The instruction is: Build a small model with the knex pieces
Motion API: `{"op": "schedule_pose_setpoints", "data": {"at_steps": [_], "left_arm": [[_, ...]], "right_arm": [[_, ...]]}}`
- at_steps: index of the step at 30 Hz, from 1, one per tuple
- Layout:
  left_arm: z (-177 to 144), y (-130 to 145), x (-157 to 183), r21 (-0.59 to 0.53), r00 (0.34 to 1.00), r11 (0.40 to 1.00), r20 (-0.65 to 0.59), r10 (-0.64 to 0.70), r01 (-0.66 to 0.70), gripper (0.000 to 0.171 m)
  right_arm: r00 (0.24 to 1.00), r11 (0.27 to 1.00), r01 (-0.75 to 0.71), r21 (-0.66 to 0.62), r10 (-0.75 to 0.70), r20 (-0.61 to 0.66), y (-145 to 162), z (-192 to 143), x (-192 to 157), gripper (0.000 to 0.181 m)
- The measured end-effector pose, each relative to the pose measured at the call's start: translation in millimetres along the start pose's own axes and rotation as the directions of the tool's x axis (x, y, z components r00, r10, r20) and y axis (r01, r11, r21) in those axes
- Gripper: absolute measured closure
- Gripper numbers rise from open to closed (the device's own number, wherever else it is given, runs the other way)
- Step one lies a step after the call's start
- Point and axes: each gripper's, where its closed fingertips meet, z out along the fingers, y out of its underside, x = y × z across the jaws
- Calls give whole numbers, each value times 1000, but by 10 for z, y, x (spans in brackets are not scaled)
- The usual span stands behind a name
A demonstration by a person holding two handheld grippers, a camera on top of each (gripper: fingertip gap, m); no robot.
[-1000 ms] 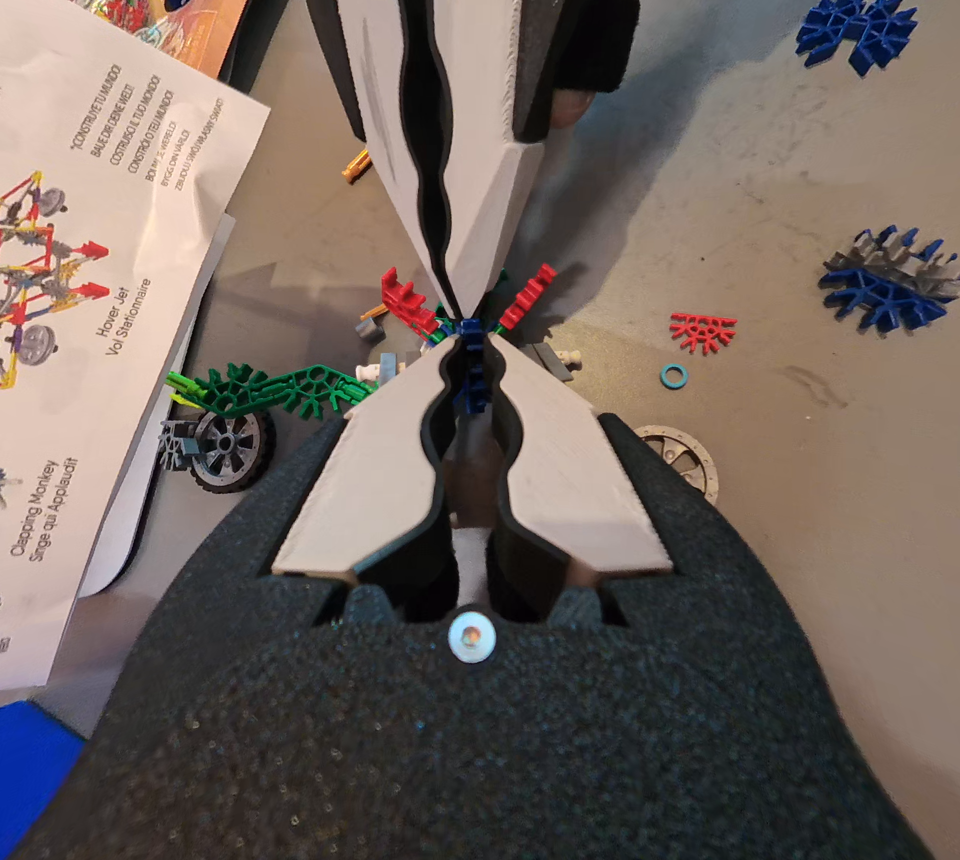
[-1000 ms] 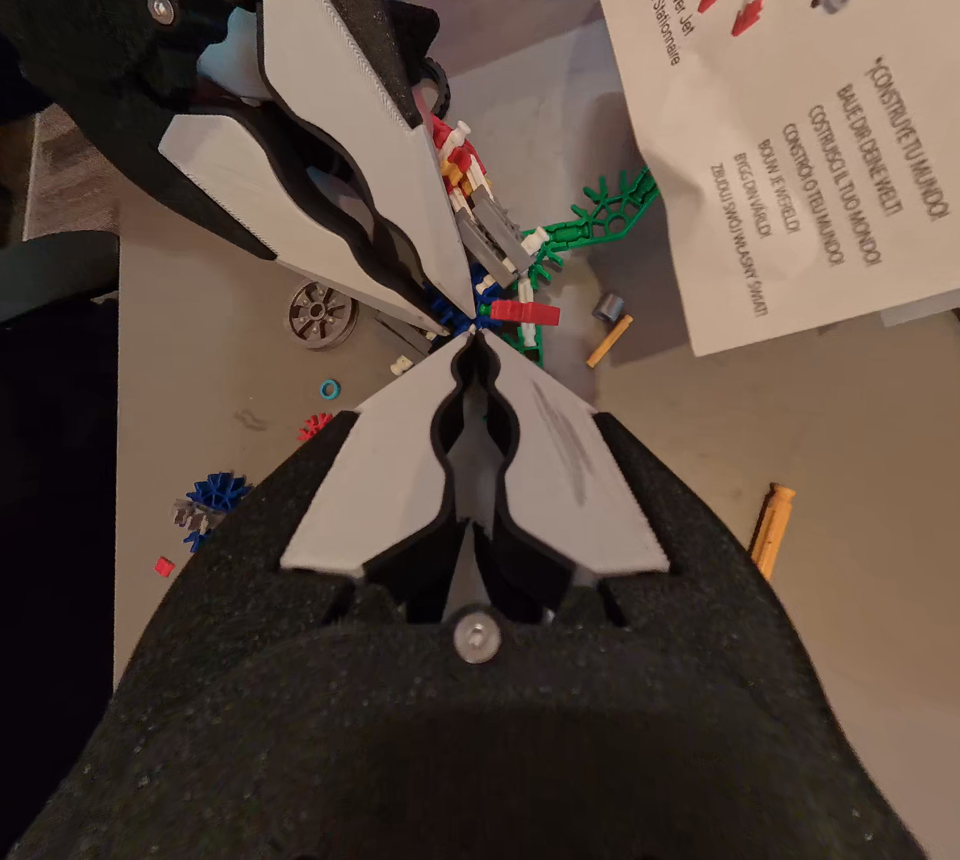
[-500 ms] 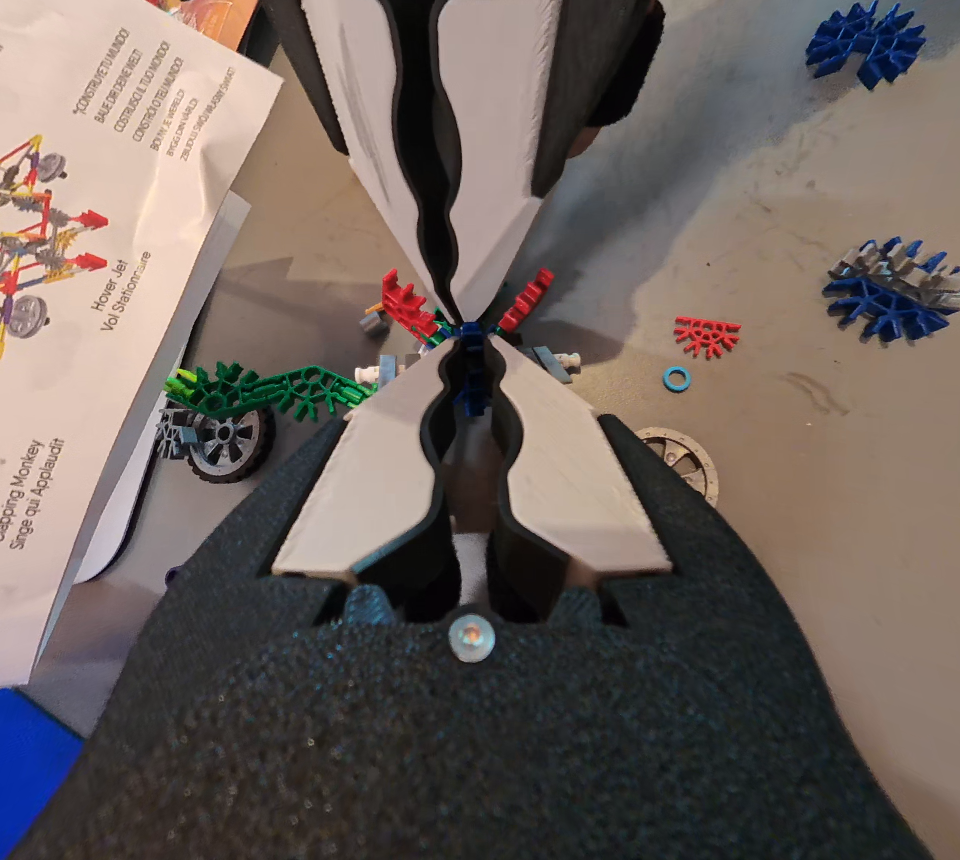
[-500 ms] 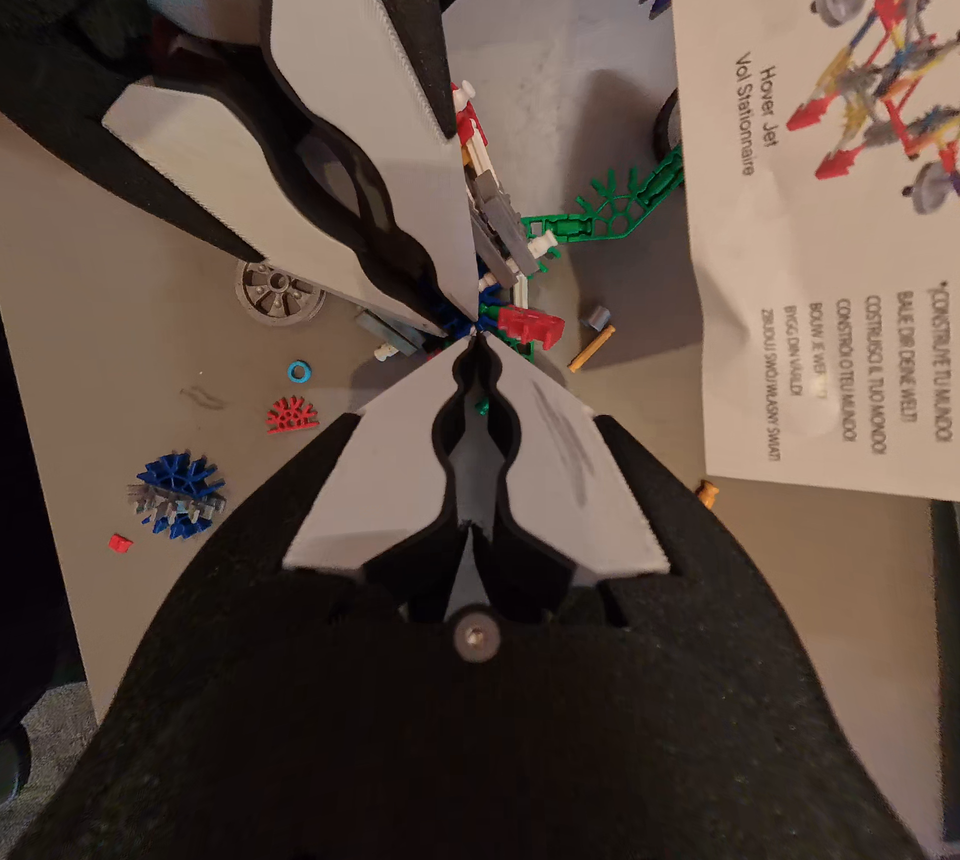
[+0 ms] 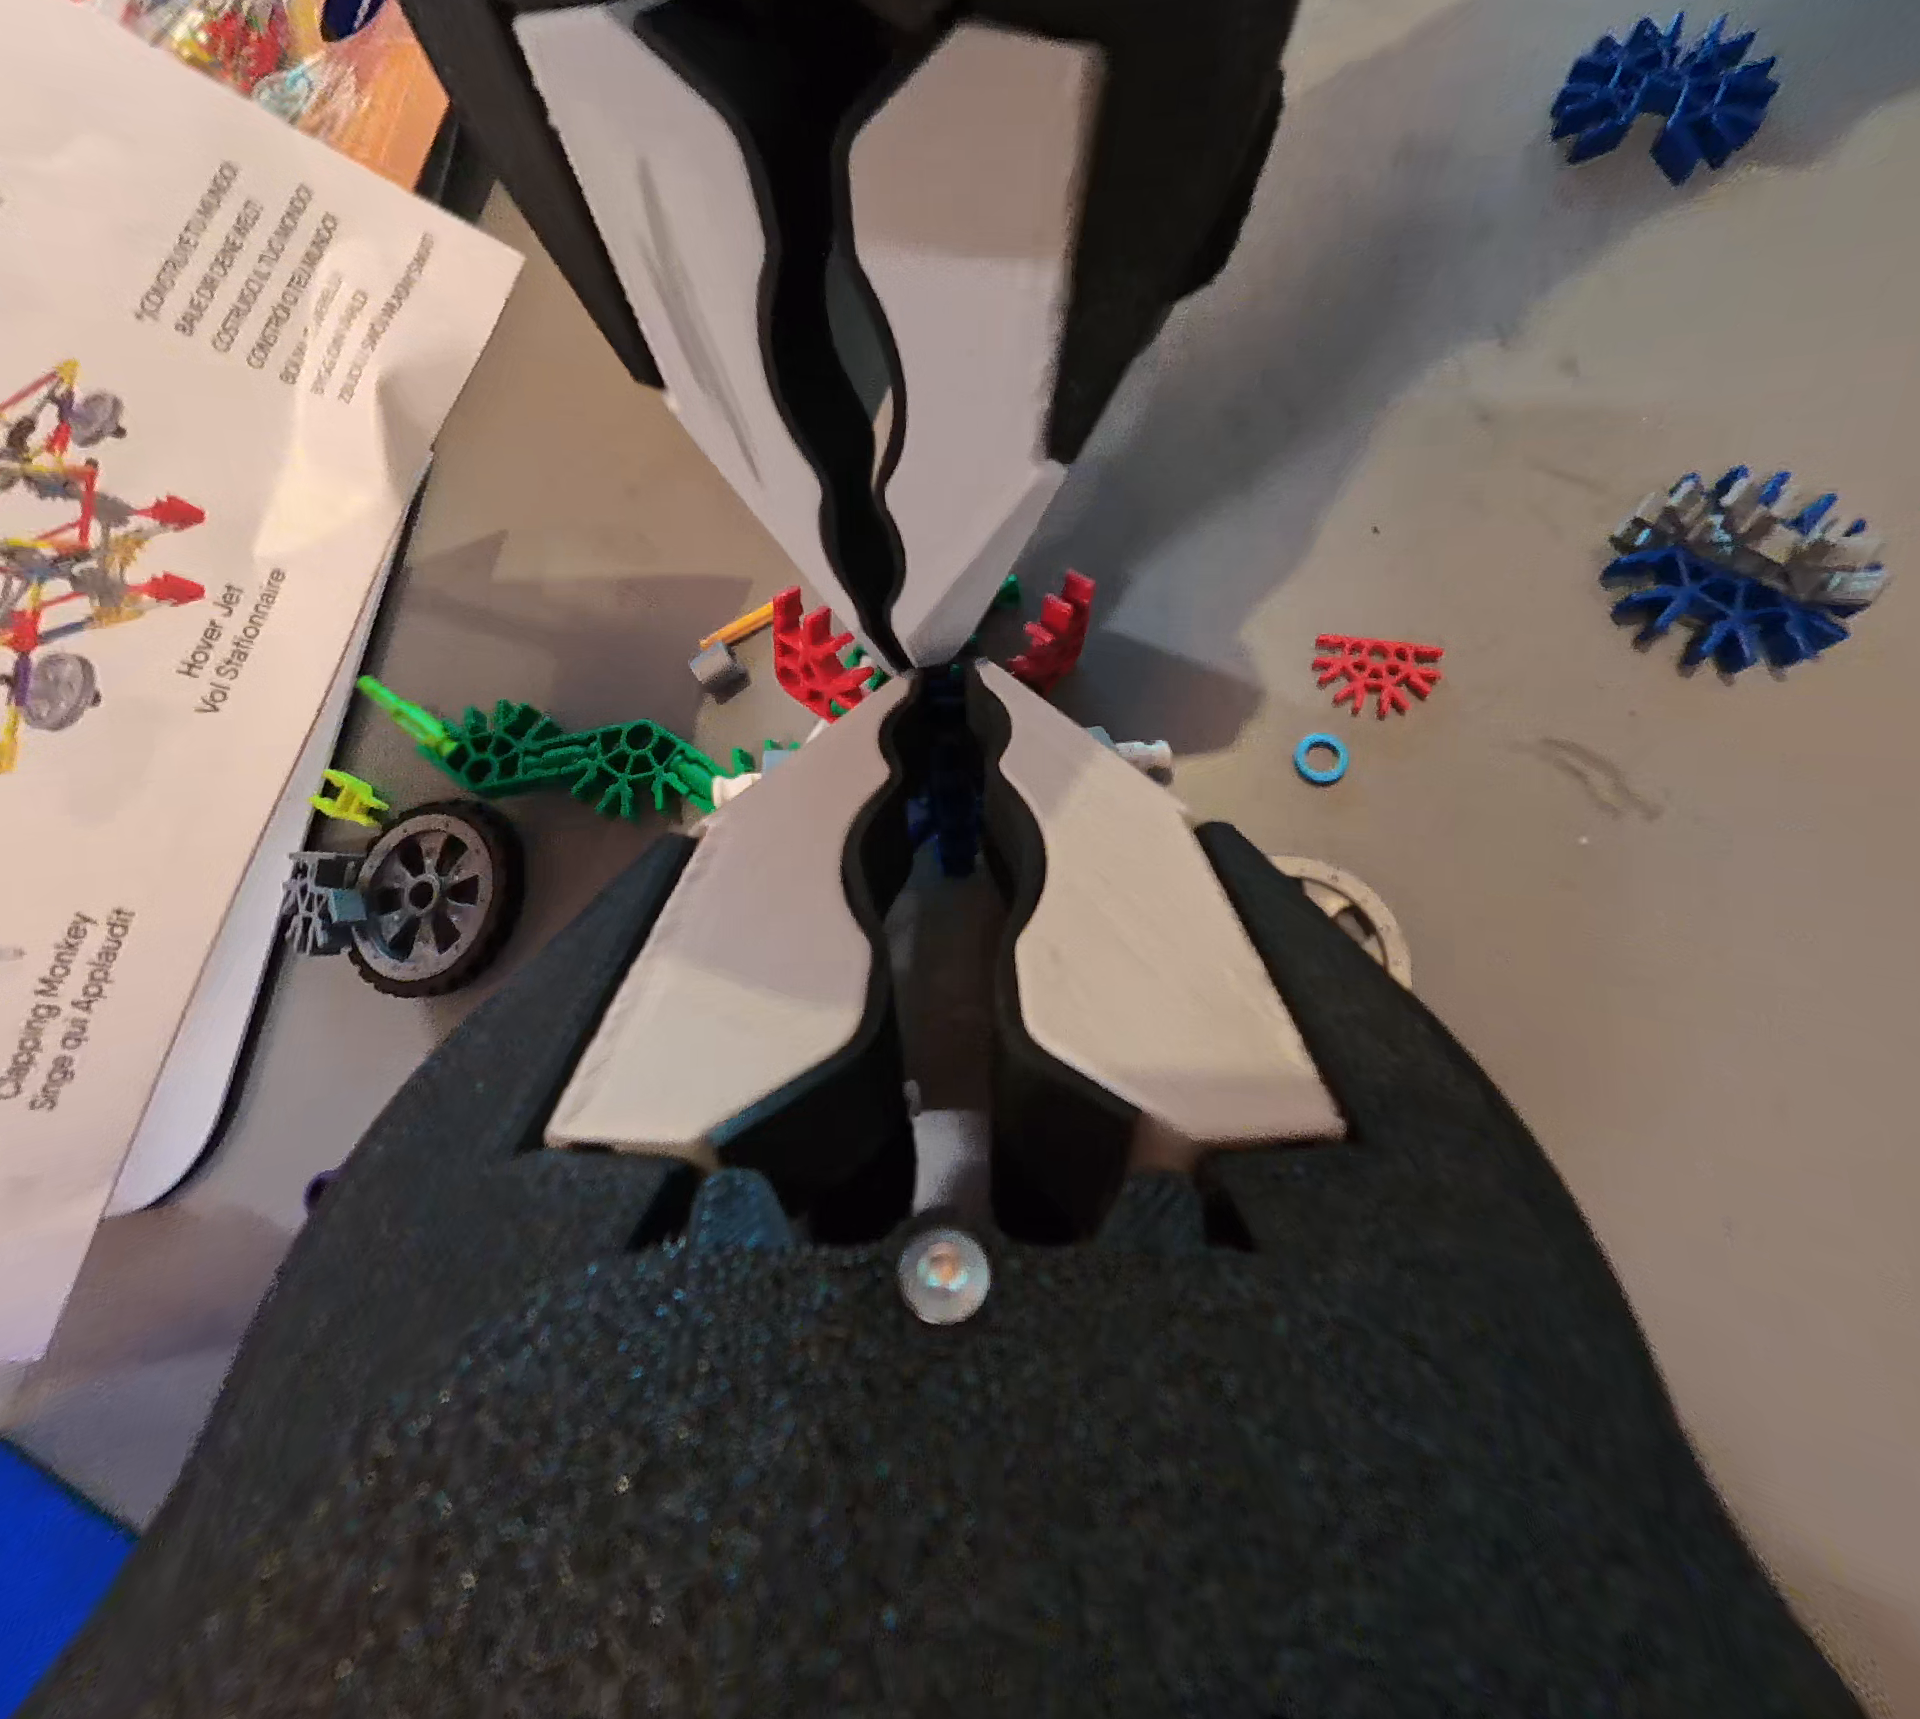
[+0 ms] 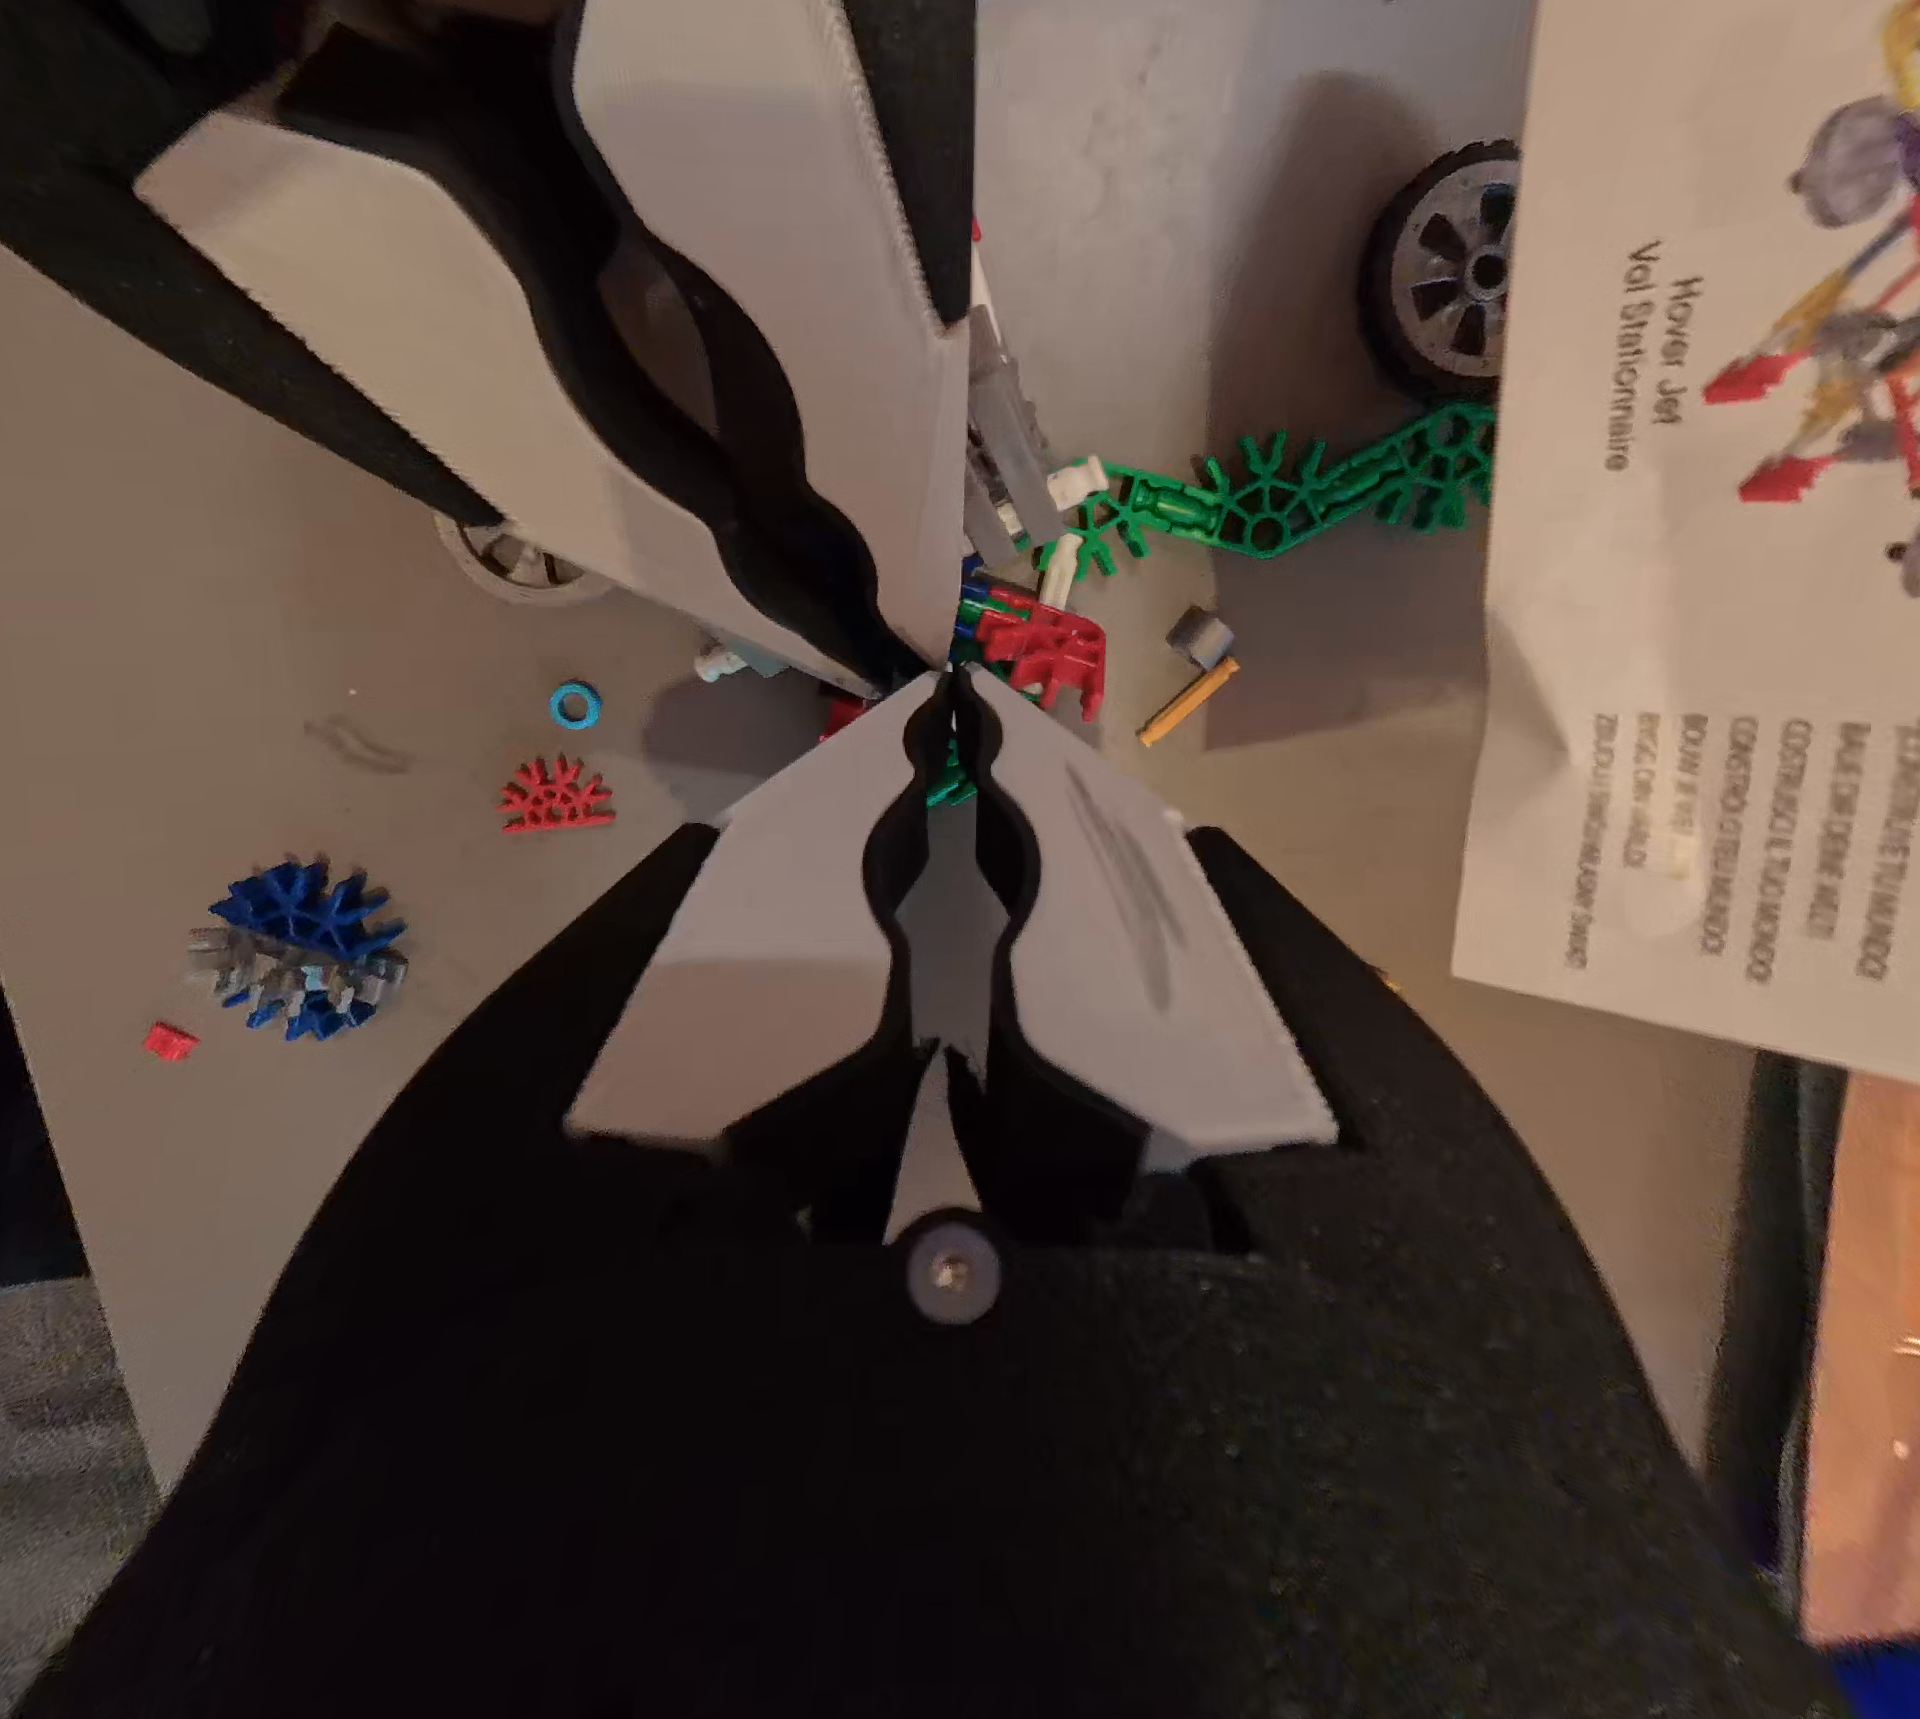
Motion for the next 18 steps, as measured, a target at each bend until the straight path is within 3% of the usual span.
{"op": "schedule_pose_setpoints", "data": {"at_steps": [5, 7, 9, 12, 18], "left_arm": [[36, -76, 23, 46, 1000, 999, -19, -19, 20, 165], [23, -111, 26, 71, 1000, 997, -7, -31, 31, 164], [-1, -121, 30, 92, 999, 995, 16, -37, 35, 161], [-61, -84, 13, 85, 998, 996, 39, -45, 41, 157], [-155, -17, -25, 69, 994, 996, 86, -64, 58, 160]], "right_arm": [[995, 981, -70, 179, 55, 86, 0, -158, -44, 181], [998, 986, -47, 161, 40, 47, 148, -141, -6, 181], [995, 965, -81, 250, 62, 83, 146, -258, -25, 181], [997, 941, -79, 330, 71, 36, 163, -401, 85, 181], [993, 918, -113, 379, 93, 72, 197, -349, 75, 175]]}}
